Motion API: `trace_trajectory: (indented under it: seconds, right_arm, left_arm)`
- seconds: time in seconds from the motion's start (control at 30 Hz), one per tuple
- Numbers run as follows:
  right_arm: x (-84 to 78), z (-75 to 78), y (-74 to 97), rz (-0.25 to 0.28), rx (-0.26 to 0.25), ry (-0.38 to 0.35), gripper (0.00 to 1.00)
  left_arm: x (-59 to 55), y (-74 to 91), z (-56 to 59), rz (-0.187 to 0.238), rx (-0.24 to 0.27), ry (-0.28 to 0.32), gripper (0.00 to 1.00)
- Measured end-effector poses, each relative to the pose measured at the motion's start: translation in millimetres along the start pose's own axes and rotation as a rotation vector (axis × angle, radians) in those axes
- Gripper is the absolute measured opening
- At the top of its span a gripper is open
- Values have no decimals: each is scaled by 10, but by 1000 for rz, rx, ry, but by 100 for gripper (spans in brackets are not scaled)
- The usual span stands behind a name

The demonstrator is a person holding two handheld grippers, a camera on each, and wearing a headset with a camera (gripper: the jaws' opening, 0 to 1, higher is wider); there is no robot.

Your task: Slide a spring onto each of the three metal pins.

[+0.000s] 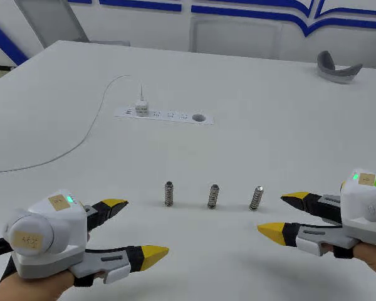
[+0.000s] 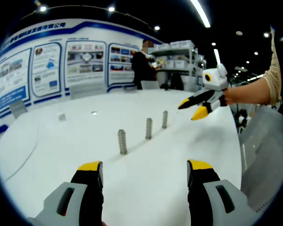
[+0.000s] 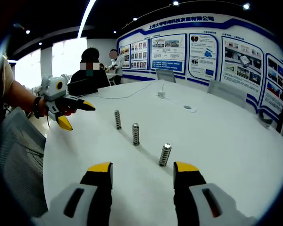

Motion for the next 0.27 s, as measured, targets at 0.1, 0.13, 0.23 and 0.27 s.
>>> trace_trajectory:
  seconds: [0.1, 0.13, 0.23, 0.27]
  right_arm:
    - [-20, 14, 8, 2, -6, -5, 57]
    - [-26, 15, 12, 2, -7, -6, 59]
    - [-32, 24, 22, 7, -14, -8, 63]
    - [-33, 25, 23, 6, -14, -9, 64]
  left_arm:
    - [-1, 4, -5, 0, 2, 1, 74]
    - [-2, 6, -7, 0, 2, 1, 74]
    - [-10, 6, -10, -2, 3, 2, 74]
    - [-12, 6, -10, -2, 3, 3, 74]
Point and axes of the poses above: the centre of the closed fingertips' face, and the gripper's own axes: y roughly backward along the fingers, z roughly to its right, x roughly out of its top, the point moved 2 cm from there along y, roughly backward along the fingers, and after that the axes turned 6 degrees about y, right-handed, at the moved point
